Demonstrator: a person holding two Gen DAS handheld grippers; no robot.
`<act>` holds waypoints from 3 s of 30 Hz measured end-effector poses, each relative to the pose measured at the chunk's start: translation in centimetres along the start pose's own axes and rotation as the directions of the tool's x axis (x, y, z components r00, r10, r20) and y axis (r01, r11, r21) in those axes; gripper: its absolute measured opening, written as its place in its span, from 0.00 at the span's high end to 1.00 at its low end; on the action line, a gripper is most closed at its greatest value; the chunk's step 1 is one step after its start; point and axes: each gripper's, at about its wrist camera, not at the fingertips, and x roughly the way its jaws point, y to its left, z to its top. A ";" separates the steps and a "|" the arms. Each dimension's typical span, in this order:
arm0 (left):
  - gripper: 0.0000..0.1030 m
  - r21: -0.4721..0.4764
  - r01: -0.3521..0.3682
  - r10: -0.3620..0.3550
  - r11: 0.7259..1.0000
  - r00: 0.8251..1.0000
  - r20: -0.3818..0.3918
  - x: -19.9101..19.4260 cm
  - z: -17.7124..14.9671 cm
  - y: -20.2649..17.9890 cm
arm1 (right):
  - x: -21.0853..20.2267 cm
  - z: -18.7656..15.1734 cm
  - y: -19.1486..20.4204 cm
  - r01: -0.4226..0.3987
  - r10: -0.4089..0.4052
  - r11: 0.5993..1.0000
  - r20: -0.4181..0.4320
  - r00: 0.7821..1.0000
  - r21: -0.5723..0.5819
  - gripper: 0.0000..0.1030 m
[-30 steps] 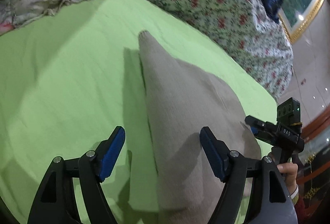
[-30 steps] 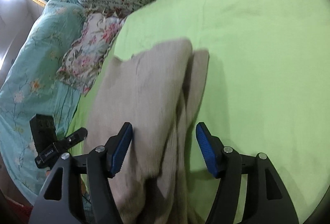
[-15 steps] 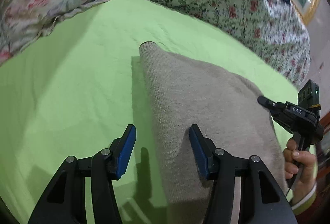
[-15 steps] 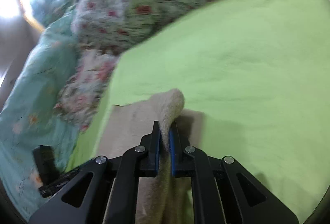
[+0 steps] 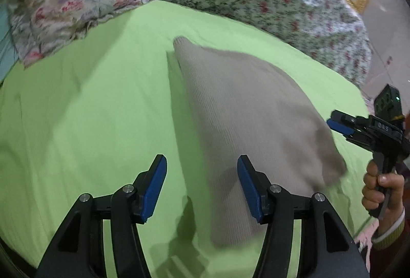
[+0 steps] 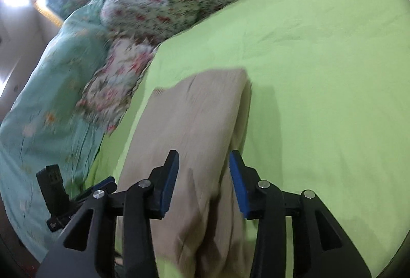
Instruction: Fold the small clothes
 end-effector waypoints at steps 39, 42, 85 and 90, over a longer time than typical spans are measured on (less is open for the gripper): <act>0.79 0.095 0.114 -0.114 0.989 0.993 -0.008 -3.2 -4.9 -2.9 | -2.5 -6.1 -1.0 0.047 -0.047 0.999 -0.013 0.999 -0.016 0.75; 0.71 0.124 0.136 -0.139 0.983 0.990 0.013 -2.5 -4.0 -4.1 | -2.0 -3.6 -1.4 0.030 -0.031 0.999 0.021 0.999 0.015 0.68; 0.73 -0.007 0.148 -0.148 0.989 0.988 -0.050 6.7 3.9 -2.6 | 6.5 0.4 1.1 0.223 -0.231 0.966 -0.044 0.972 -0.130 0.84; 0.67 0.033 0.135 -0.134 0.990 0.991 -0.023 3.1 2.2 -3.5 | 3.9 -1.6 3.0 0.222 -0.230 0.965 -0.041 0.972 -0.142 0.80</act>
